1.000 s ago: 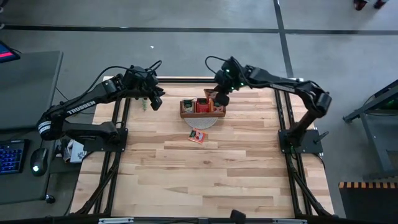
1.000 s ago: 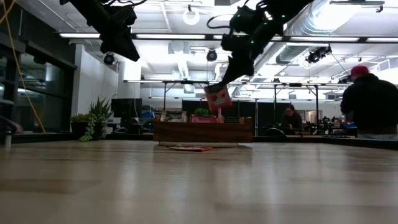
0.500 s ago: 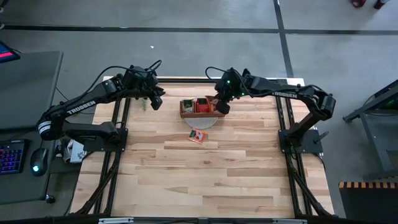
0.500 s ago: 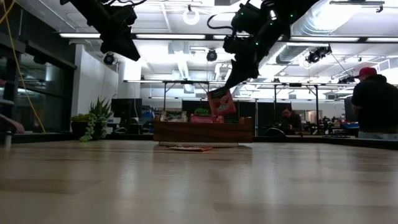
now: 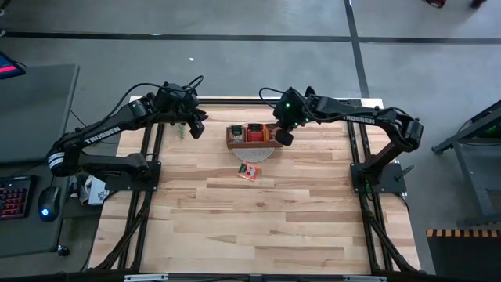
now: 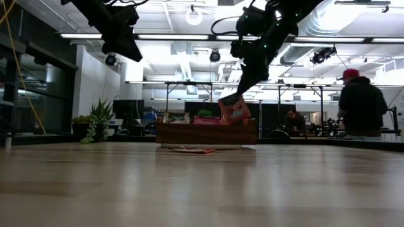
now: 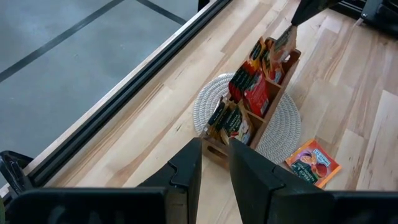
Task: Pick & Place Tea
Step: Put the orange tea bag in the right section of the wooden organizer
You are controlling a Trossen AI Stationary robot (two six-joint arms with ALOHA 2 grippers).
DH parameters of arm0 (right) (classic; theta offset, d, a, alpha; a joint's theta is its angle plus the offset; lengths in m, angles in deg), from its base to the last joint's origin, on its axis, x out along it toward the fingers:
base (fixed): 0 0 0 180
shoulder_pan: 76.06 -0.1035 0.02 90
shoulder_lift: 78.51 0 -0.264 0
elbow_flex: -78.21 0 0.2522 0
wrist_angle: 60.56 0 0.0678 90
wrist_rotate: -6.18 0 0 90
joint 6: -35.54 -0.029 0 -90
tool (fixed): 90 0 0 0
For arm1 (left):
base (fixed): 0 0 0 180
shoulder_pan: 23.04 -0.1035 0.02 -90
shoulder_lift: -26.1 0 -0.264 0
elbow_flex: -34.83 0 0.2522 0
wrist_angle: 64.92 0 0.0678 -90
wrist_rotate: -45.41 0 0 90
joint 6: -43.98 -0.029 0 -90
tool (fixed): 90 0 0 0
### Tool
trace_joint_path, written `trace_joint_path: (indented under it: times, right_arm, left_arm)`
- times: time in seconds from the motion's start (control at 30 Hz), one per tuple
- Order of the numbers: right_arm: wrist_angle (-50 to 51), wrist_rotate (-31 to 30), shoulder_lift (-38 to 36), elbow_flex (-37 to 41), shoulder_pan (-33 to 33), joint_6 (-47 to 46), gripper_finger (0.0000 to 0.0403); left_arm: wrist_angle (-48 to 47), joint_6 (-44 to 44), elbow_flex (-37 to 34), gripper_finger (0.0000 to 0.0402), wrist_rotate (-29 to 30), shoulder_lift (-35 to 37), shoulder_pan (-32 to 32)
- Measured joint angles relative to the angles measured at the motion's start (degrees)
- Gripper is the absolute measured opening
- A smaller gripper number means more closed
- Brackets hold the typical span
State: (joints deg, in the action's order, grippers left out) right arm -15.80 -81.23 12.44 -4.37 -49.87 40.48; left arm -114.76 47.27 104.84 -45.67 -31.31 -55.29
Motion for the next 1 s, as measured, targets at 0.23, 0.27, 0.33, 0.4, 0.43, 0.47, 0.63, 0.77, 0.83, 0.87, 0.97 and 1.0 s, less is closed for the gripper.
trace_joint_path:
  times: [0.23, 0.27, 0.33, 0.4, 0.43, 0.47, 0.63, 0.77, 0.83, 0.87, 0.97, 1.0]
  right_arm:
    - [-1.4, -0.7, 0.0, 0.8, 0.0, -0.6, 0.0]
    - [-2.5, -0.5, 0.0, 1.6, 0.0, -1.2, 0.0]
    - [-4.4, 0.2, 0.0, 3.6, -0.1, -2.5, 0.0]
    - [-5.9, 0.3, 0.0, 5.5, -0.3, -3.5, 0.0]
    - [-6.9, 0.3, 0.0, 6.3, -0.3, -3.8, 0.0]
    - [-8.0, 0.4, 0.0, 7.1, -0.3, -4.4, 0.0]
    - [-11.0, 0.9, 0.0, 9.9, -0.6, -5.6, 0.0]
    - [-12.0, 0.9, 0.0, 10.9, -0.6, -6.0, 0.0]
    - [-12.1, 0.9, 0.0, 11.0, -0.4, -6.0, 0.0]
    - [-12.2, 0.9, 0.0, 11.0, -0.3, -6.0, 0.0]
    - [-12.5, 0.7, 0.0, 11.0, 0.0, -6.0, 0.0]
    - [-12.5, 0.4, 0.0, 11.0, 0.2, -6.0, 0.0]
  left_arm:
    - [0.0, 0.0, 0.0, 0.0078, 0.0, 0.0, 0.0]
    - [0.0, 0.0, 0.0, 0.0078, 0.0, 0.0, 0.0]
    - [0.0, 0.0, 0.0, 0.0078, 0.0, 0.0, 0.0]
    - [0.0, 0.0, 0.0, 0.0078, 0.0, 0.0, 0.0]
    - [0.0, 0.0, 0.0, 0.0078, 0.0, 0.0, 0.0]
    - [0.0, 0.0, 0.0, 0.0078, 0.0, 0.0, 0.0]
    - [0.0, 0.0, 0.0, 0.0078, 0.0, 0.0, 0.0]
    - [0.0, 0.0, 0.0, 0.0078, 0.0, 0.0, 0.0]
    - [0.0, 0.0, 0.0, 0.0078, 0.0, 0.0, 0.0]
    - [0.0, 0.0, 0.0, 0.0078, 0.0, 0.0, 0.0]
    - [0.0, 0.0, 0.0, 0.0078, 0.0, 0.0, 0.0]
    - [0.0, 0.0, 0.0, 0.0078, 0.0, 0.0, 0.0]
